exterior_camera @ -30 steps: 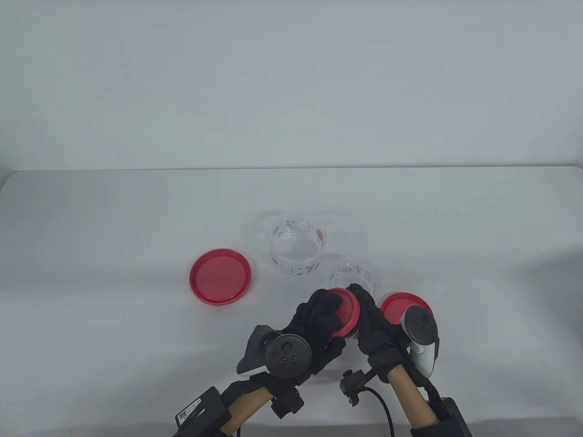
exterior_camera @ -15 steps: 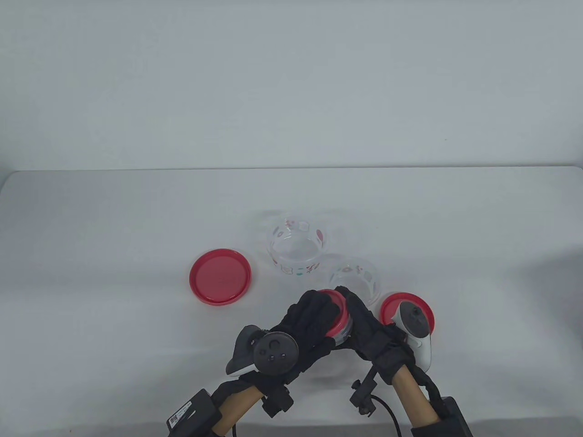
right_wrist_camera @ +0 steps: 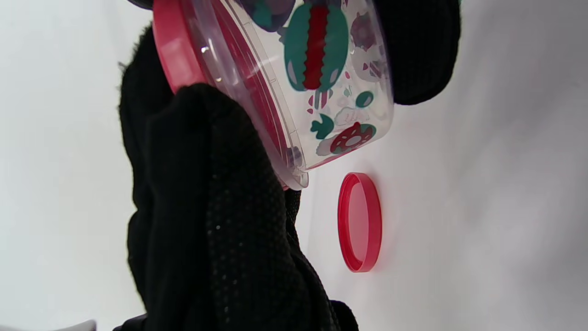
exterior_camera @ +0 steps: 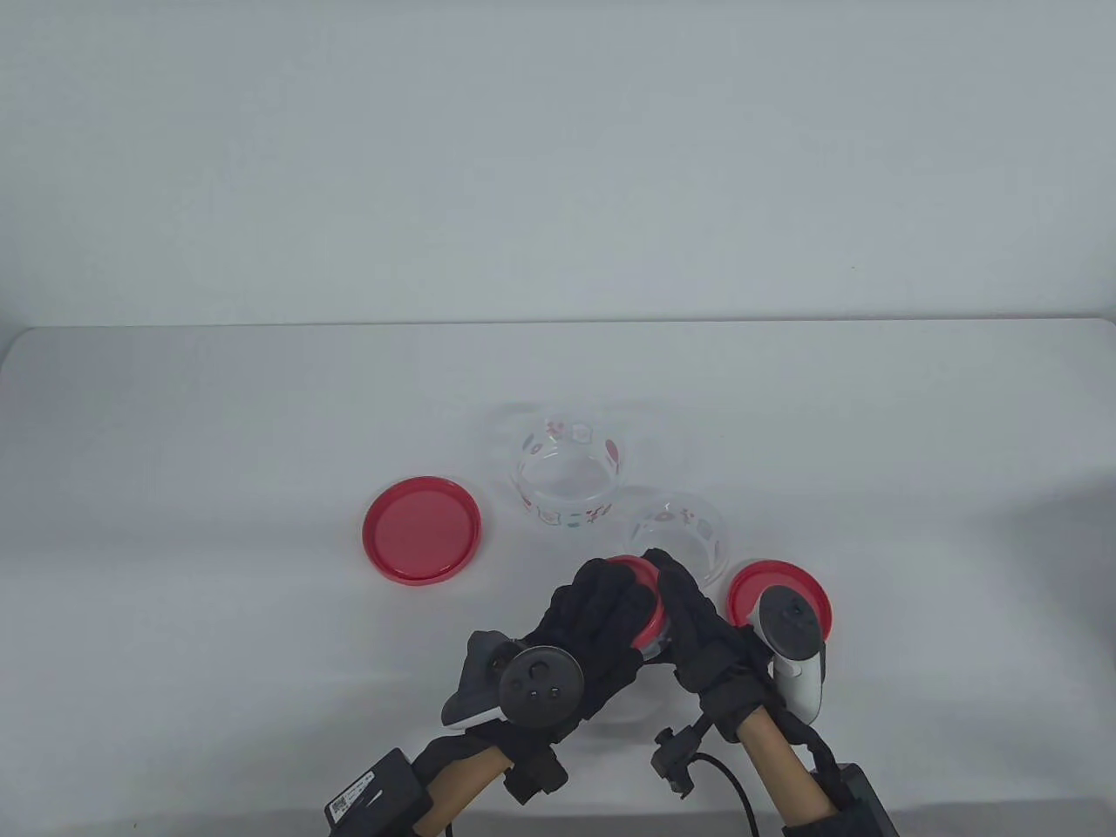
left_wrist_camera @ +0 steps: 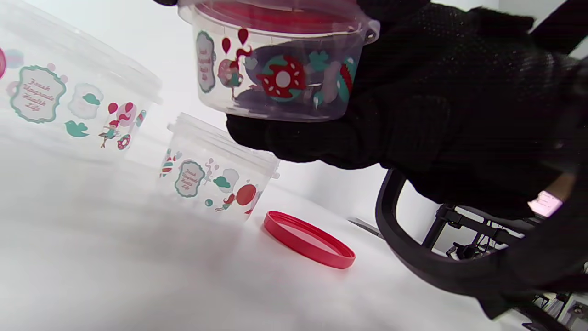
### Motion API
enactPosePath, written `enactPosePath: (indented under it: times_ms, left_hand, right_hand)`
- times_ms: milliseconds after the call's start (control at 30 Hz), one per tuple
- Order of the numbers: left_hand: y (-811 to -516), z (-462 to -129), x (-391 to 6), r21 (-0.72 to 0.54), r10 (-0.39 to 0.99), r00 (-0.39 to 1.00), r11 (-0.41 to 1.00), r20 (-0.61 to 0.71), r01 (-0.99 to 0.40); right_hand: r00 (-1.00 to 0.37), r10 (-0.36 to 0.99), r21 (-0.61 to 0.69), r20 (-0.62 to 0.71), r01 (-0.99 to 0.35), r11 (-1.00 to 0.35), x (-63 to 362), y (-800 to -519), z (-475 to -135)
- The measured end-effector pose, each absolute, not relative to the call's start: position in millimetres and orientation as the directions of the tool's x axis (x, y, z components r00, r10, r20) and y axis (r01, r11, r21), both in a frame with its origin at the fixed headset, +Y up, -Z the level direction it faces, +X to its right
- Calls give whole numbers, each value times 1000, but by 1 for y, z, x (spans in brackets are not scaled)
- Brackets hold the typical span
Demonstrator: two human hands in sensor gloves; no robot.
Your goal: Nest food storage containers
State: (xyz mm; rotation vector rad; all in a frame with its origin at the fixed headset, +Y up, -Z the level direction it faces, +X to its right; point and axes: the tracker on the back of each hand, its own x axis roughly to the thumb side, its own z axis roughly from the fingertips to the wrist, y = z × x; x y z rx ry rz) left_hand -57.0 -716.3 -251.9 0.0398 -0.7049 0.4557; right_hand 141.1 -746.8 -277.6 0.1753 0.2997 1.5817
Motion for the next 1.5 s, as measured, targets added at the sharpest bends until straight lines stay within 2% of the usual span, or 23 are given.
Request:
enactPosePath:
  times_ms: [300, 600, 1000, 1100, 1267, 1367, 1500]
  left_hand:
    - [-721, -248, -52, -138, 391, 690, 909, 609, -393]
    - [-724, -256, -59, -265, 520, 590, 844, 617, -466]
    - [-712, -246, -70, -241, 429, 476, 882, 768, -406]
    - [-712, -240, -68, -222, 382, 460, 904, 801, -364]
    - [-717, -242, -67, -256, 419, 460, 890, 783, -376]
    - [-713, -246, -74, -251, 457, 472, 864, 754, -436]
    - [-704, -254, -97, -135, 534, 560, 789, 633, -600]
  right_hand:
    - [-58, 995, 277, -77, -960, -35, 139, -749, -275]
    - [-87, 995, 268, -50, -961, -71, 140, -745, -275]
    - [-81, 994, 497, -74, -867, -33, 141, -742, -281]
    - [-119, 990, 535, -77, -843, -60, 141, -743, -282]
    - [-136, 985, 540, -102, -840, -60, 142, -746, -284]
    - [-82, 991, 527, -111, -850, -11, 140, -748, -285]
    - [-62, 996, 463, -70, -886, -22, 137, -748, -282]
